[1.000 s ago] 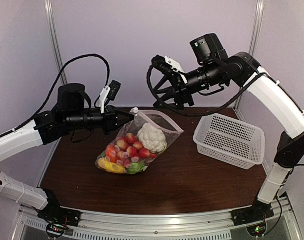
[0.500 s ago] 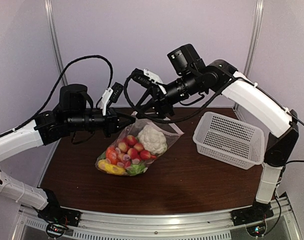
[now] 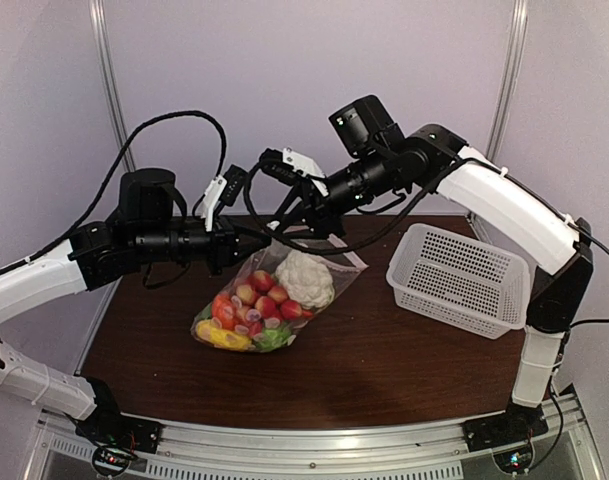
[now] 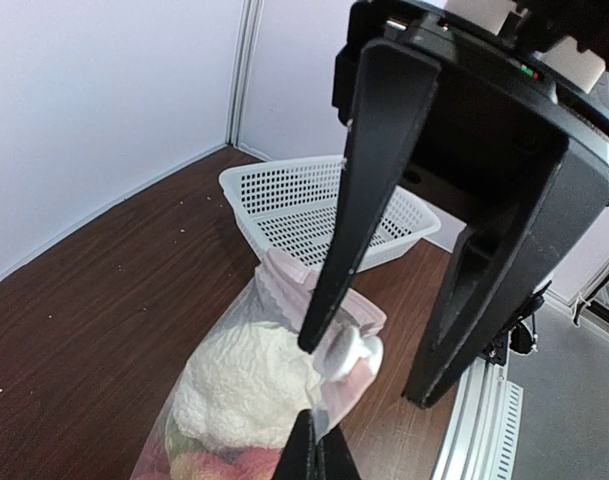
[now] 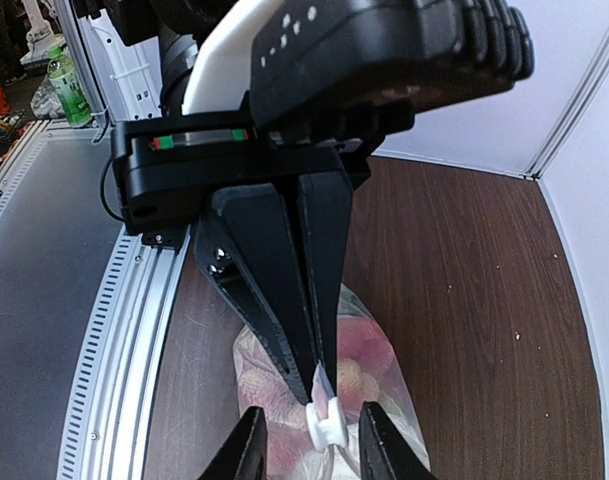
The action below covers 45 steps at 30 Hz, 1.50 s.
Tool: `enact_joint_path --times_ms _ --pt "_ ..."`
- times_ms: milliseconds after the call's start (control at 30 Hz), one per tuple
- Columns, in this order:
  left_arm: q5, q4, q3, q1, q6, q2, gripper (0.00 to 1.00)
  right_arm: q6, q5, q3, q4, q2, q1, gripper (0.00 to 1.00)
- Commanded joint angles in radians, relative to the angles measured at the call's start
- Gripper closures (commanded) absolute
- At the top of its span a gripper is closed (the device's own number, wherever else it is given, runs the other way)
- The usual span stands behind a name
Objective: Place the food in the zip-top bag and seal the zipper
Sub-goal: Zip the zipper on the zipper food storage bag.
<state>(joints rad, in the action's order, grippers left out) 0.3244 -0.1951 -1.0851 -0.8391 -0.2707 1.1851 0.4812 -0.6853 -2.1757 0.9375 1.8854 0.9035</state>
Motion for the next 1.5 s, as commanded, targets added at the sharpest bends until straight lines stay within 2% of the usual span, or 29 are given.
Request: enact_joint_path --times_ms 0,467,500,533,600,1000,1167,1467 --pt "-0.009 0.066 -0.029 -0.005 0.013 -0.013 1.0 0.023 0.047 0.025 -0.015 -0.023 0.003 0.69" --pt "-0.015 0.067 -0.027 -0.003 0.018 -0.003 1.0 0.029 0.055 0.031 -0.024 -0.026 0.003 0.93" --pt "-0.019 0.065 -0.03 -0.004 0.02 -0.001 0.95 0.033 0.054 0.031 -0.022 -0.027 0.002 0.94" --pt "-0.022 0.061 -0.035 -0.003 0.025 0.005 0.9 0.035 0.053 0.031 -0.02 -0.029 0.003 0.94" --pt "-0.02 0.059 -0.045 -0.005 0.036 0.015 0.88 0.038 0.052 0.029 -0.013 -0.029 0.002 0.95" --pt "0.015 0.034 -0.091 -0.005 0.075 0.061 1.0 0.042 0.05 0.028 -0.004 -0.04 0.003 0.96" --pt "0.012 0.033 -0.089 -0.004 0.08 0.046 1.0 0.055 0.08 0.028 0.007 -0.03 0.0 0.99" --pt "-0.121 0.068 -0.037 -0.003 0.078 -0.073 1.0 0.077 0.121 0.059 0.048 -0.009 -0.052 0.99"
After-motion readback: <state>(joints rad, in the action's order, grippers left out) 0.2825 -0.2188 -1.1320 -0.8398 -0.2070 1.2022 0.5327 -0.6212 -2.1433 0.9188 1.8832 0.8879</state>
